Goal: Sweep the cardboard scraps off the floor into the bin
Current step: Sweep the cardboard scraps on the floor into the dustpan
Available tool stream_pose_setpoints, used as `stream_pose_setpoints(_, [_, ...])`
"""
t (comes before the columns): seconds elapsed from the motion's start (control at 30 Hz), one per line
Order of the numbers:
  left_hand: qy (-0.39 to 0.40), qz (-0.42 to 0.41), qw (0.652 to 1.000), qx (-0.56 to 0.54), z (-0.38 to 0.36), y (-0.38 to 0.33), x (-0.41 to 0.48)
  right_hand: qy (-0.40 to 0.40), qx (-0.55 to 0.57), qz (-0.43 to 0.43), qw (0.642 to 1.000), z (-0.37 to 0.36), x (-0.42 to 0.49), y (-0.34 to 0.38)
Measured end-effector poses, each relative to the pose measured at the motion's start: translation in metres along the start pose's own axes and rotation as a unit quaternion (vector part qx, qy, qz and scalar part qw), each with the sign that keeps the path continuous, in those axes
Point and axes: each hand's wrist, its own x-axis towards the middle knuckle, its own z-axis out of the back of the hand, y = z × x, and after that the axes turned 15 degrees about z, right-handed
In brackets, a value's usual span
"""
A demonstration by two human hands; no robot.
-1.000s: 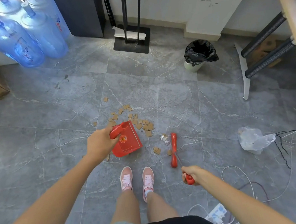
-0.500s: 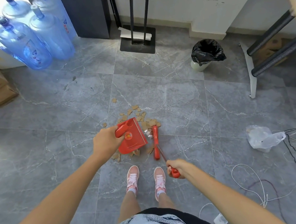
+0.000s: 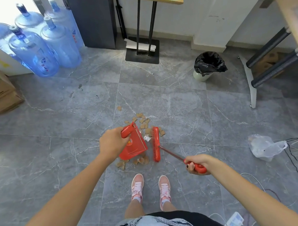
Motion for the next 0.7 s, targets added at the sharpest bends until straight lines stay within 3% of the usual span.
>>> stream_pose_setpoints(0.33, [0.008, -0.007, 1.000, -0.019, -0.007, -0.009, 0.000, -0.004, -0.081, 0.002, 0.997, 0.006, 0.009, 0.005])
stream_pose_setpoints(0.7, [0.040, -0.042, 0.997, 0.045, -0.057, -0.026, 0.011, 0.000, -0.101, -0.015, 0.995, 0.017, 0.038, -0.017])
